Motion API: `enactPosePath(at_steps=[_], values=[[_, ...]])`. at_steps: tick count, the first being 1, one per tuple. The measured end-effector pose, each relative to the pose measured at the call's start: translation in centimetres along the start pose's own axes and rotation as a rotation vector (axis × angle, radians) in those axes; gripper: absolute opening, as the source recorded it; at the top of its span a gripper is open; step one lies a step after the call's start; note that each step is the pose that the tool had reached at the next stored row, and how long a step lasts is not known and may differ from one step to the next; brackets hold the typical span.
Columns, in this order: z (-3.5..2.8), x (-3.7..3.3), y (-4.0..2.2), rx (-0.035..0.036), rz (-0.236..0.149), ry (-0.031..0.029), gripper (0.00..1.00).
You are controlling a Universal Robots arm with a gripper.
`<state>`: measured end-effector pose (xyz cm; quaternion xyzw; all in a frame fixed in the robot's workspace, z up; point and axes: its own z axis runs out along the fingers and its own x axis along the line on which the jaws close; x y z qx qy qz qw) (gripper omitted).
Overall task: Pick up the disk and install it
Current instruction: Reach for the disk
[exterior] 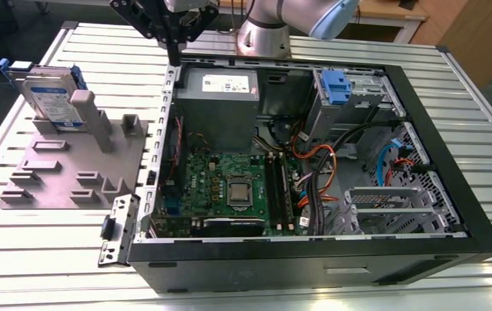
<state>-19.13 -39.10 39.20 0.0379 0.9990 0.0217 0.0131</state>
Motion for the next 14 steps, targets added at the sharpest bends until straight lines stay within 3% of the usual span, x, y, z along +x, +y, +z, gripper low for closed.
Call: enactPosePath(at_steps=[14], values=[[0.04, 0.92, -0.07, 0.0, 0.0, 0.0, 0.11]])
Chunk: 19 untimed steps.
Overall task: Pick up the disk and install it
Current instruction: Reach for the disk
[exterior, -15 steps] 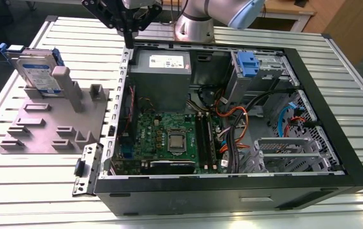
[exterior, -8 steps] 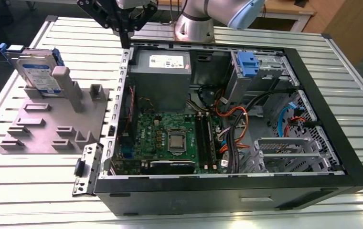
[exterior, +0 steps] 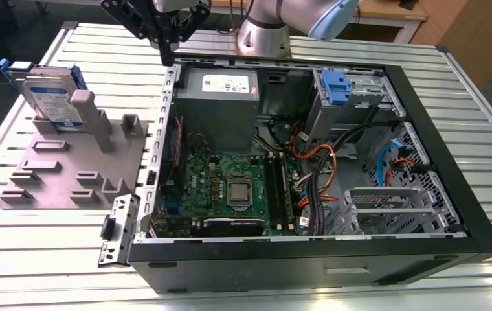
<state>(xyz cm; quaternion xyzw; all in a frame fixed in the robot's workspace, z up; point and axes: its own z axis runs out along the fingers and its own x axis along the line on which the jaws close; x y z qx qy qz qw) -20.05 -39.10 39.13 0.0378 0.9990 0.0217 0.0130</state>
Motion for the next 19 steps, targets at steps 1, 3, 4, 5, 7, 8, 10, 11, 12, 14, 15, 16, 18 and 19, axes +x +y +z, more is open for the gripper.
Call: enactPosePath(at_steps=[1, 3, 4, 5, 7, 8, 10, 11, 12, 14, 15, 16, 18, 19], values=[[0.0, 0.04, -0.01, 0.0, 0.0, 0.0, 0.11], [0.02, 0.18, -0.02, 0.0, 0.0, 0.0, 0.11], [0.03, 0.2, -0.02, 0.0, 0.0, 0.0, 0.11], [0.03, 0.23, -0.02, 0.0, 0.0, 0.0, 0.11], [0.03, 0.29, -0.03, 0.0, 0.0, 0.0, 0.11], [0.03, 0.32, -0.03, 0.0001, 0.0, -0.0001, 0.11], [0.04, 0.38, -0.03, 0.0, 0.0, 0.0, 0.11], [0.04, 0.41, -0.03, 0.0, 0.0, 0.0, 0.11], [0.05, 0.44, -0.04, 0.0001, 0.0, 0.0, 0.11], [0.05, 0.5, -0.04, 0.0, 0.0, 0.0, 0.11], [0.05, 0.54, -0.05, 0.0, 0.0, -0.0001, 0.11], [0.05, 0.58, -0.05, 0.0, 0.0, -0.0001, 0.11], [0.06, 0.62, -0.05, 0.0, 0.0, 0.0, 0.11], [0.06, 0.62, -0.05, 0.0, 0.0, 0.0, 0.11]])
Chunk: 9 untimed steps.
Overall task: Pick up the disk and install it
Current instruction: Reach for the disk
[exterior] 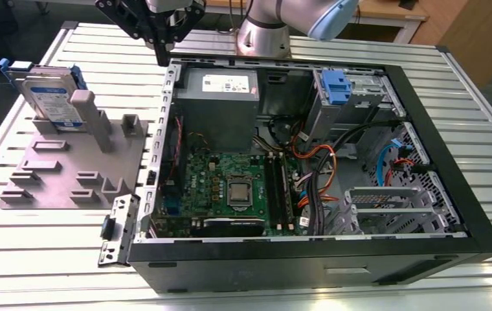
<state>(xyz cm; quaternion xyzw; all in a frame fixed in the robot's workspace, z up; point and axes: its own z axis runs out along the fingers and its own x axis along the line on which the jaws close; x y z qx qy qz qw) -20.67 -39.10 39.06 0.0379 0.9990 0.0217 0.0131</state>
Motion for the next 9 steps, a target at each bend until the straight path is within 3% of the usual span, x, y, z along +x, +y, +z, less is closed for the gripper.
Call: enactPosePath(at_steps=[9], values=[[0.0, 0.18, -0.01, 0.0, 0.0, 0.0, 0.11]])
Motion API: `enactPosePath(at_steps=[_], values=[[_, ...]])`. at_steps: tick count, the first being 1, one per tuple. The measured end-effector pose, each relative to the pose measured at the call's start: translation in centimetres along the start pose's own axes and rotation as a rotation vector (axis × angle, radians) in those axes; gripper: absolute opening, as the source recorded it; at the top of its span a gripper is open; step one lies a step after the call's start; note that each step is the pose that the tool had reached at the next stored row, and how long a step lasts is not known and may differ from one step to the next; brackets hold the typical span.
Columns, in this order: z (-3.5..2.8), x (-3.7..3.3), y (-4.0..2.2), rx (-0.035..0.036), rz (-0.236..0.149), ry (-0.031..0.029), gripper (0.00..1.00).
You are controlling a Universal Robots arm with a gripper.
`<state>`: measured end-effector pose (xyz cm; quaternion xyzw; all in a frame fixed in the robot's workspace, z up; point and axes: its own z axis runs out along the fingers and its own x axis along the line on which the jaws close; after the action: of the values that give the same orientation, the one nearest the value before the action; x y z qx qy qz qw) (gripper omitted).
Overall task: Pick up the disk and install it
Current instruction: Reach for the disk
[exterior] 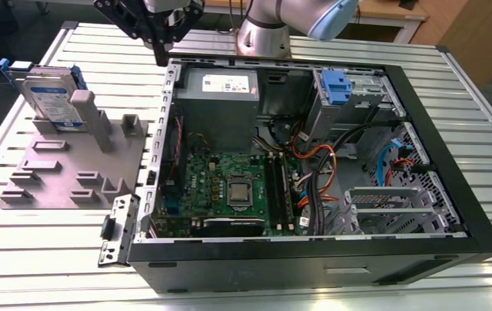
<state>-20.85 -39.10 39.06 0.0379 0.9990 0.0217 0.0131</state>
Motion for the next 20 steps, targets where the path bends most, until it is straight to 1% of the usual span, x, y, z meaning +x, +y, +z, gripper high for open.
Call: enactPosePath(at_steps=[8, 12, 14, 20], values=[[0.0, 0.75, 0.07, 0.0, 0.0, 0.0, 0.11], [0.01, 1.34, 0.25, 0.0, 0.0, -0.0001, 0.11], [0.01, 1.45, 0.38, 0.0001, 0.0, 0.0001, 0.11], [0.01, 1.55, 0.41, 0.0, 0.0, 0.0, 0.11]])
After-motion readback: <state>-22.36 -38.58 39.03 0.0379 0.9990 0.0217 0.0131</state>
